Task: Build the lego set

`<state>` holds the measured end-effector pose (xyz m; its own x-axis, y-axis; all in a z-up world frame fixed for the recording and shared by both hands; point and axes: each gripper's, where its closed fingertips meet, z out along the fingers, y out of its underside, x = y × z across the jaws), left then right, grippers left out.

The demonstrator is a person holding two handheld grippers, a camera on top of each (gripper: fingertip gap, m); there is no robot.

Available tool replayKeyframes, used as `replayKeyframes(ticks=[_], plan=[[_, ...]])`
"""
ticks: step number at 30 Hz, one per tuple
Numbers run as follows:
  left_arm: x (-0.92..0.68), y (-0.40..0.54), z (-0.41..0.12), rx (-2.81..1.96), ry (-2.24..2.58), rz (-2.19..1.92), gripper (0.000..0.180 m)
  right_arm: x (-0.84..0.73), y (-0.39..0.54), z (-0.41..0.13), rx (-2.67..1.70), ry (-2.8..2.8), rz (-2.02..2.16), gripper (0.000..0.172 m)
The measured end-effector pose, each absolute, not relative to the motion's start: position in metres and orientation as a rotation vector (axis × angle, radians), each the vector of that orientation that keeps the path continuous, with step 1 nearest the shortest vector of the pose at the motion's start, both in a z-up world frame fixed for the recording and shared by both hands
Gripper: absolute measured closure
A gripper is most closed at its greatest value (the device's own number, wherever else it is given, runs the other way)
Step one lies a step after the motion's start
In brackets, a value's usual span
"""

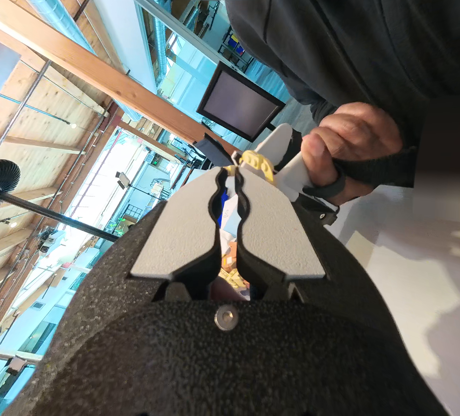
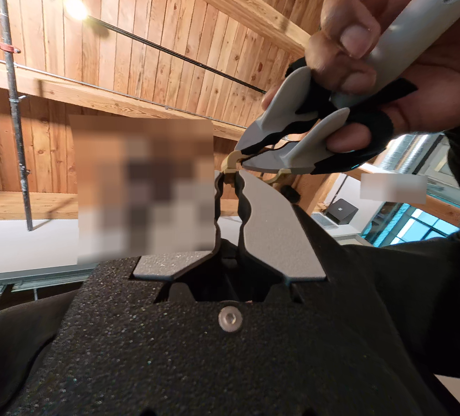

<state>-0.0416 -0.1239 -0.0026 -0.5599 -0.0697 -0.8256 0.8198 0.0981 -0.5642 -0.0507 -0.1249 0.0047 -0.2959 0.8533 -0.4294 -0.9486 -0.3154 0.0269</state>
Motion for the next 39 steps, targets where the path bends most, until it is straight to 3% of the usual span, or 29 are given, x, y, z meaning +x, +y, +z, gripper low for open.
replayKeyframes(ticks=[32, 37, 39], plan=[[-0.043, -0.108, 0.012, 0.745, 1.716, -1.669, 0.172, -0.052, -0.109, 0.024, -0.384, 0.363, 1.825, 0.164], [-0.034, -0.109, -0.002, 0.743, 1.780, -1.607, 0.171, -0.052, -0.105, 0.026, -0.393, 0.381, 1.822, 0.164], [-0.036, -0.118, -0.023, 0.814, 1.847, -1.524, 0.180, -0.053, -0.108, 0.032, -0.381, 0.356, 1.842, 0.164]])
